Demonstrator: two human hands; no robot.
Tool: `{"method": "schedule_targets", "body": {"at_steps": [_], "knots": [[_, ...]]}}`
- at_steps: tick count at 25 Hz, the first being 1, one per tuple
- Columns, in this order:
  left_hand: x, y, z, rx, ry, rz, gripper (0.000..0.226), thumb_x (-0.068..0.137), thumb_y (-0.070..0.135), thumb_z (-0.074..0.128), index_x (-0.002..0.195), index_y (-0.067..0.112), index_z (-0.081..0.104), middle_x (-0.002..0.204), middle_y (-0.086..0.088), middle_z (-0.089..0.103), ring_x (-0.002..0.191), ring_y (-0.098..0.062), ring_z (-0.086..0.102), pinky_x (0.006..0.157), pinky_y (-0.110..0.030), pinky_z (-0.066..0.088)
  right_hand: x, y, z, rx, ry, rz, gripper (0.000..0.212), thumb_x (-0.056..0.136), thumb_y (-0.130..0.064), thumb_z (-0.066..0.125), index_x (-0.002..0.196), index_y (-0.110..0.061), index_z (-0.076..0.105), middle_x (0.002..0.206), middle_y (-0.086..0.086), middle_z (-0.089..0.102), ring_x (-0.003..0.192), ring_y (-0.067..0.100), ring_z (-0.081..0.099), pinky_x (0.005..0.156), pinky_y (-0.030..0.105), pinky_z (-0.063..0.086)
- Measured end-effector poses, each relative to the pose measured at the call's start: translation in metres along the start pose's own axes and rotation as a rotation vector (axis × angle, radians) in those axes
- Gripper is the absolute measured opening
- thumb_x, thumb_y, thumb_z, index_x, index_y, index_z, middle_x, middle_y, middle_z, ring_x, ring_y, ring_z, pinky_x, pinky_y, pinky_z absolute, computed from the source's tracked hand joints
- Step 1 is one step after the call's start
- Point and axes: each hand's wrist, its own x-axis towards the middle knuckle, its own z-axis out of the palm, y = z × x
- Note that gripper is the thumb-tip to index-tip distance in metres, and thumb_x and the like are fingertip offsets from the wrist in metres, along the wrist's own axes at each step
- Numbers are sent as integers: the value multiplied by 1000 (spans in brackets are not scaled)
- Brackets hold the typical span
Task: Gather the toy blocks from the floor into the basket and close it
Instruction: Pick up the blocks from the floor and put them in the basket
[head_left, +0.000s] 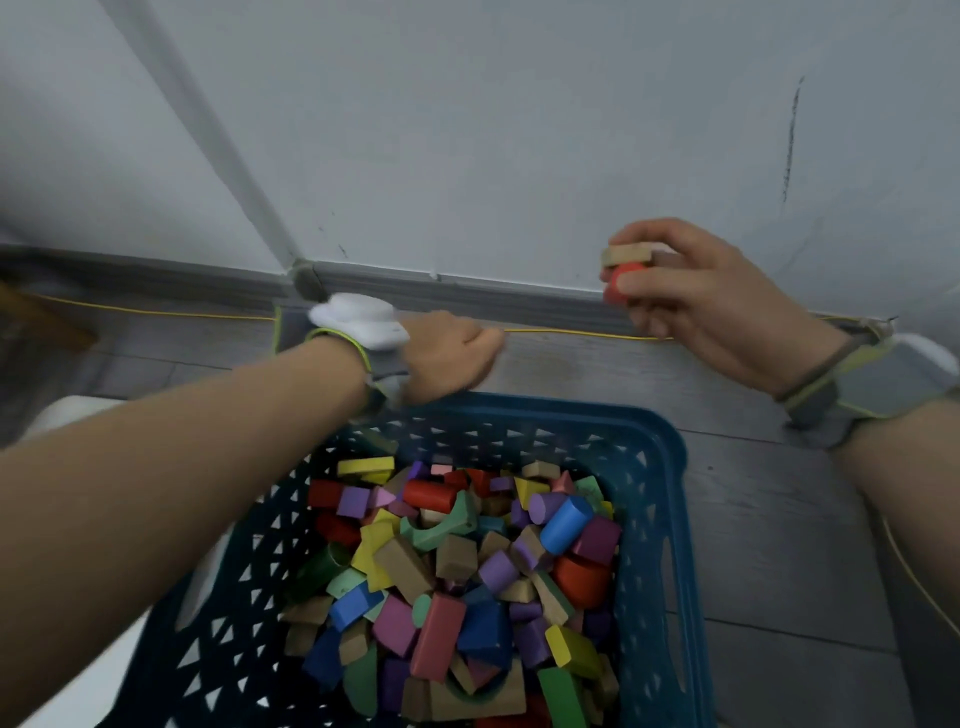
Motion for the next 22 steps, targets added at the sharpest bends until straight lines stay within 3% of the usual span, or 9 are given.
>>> {"method": "schedule_targets", "body": {"at_steps": [3,6,8,10,12,14,18,20,22], "knots": [[-36,-56,-21,-14,16,-114,48,85,46,19,71,17,54,76,-4,61,74,-24,55,70,-36,41,-24,-47,50,-243,-468,-41,28,87,-13,69,113,-21,63,102,9,66,64,19,58,51,24,45],[-71,-86,-19,-21,31,-163,38,97,40,25,77,19,50,78,-1,58,77,-22,52,68,-34,38,-39,-59,104,-647,-895,64,29,91,-27,66,119,-29,62,95,-21,69,63,5,65,57,21,54],[-83,-87,-7,55,127,-112,38,99,45,23,81,22,47,80,2,59,78,-21,54,69,-34,40,-34,-50,128,-787,-861,7,18,92,-27,64,110,-25,66,78,-24,69,56,-1,63,57,16,52],[-87,-83,2,111,207,-66,40,100,51,20,85,25,46,79,5,59,75,-20,55,70,-35,43,-11,-34,135,-934,-556,-228,8,90,-27,63,95,-26,69,82,-16,69,65,-5,61,62,10,46],[-89,-83,5,113,244,-55,41,99,54,17,86,27,46,79,6,59,74,-17,54,69,-34,42,20,-21,135,-977,-357,-276,10,87,-25,62,96,-25,67,88,-12,67,75,-1,60,69,17,46],[-91,-84,7,156,263,-54,44,98,55,13,86,27,46,80,8,58,75,-14,53,67,-32,37,51,-6,133,-1082,-393,-135,27,85,-27,64,112,-29,60,96,-9,67,81,9,62,74,25,49],[-102,-77,11,200,261,-56,48,97,51,8,83,26,47,82,7,58,80,-18,59,66,-33,40,104,31,150,-1299,-570,221,70,82,-29,70,143,-32,35,125,4,56,64,17,59,58,27,52],[-114,-74,14,190,255,-65,44,98,48,8,82,26,43,81,7,55,79,-17,58,64,-32,35,128,51,167,-1388,-610,266,85,80,-29,73,151,-29,25,138,8,48,75,22,58,56,27,52],[-127,-66,19,182,273,-51,40,98,46,8,83,27,40,84,6,56,79,-18,58,63,-32,36,143,69,182,-1549,-644,209,90,80,-31,74,153,-23,22,146,9,44,97,26,58,69,31,55]]}}
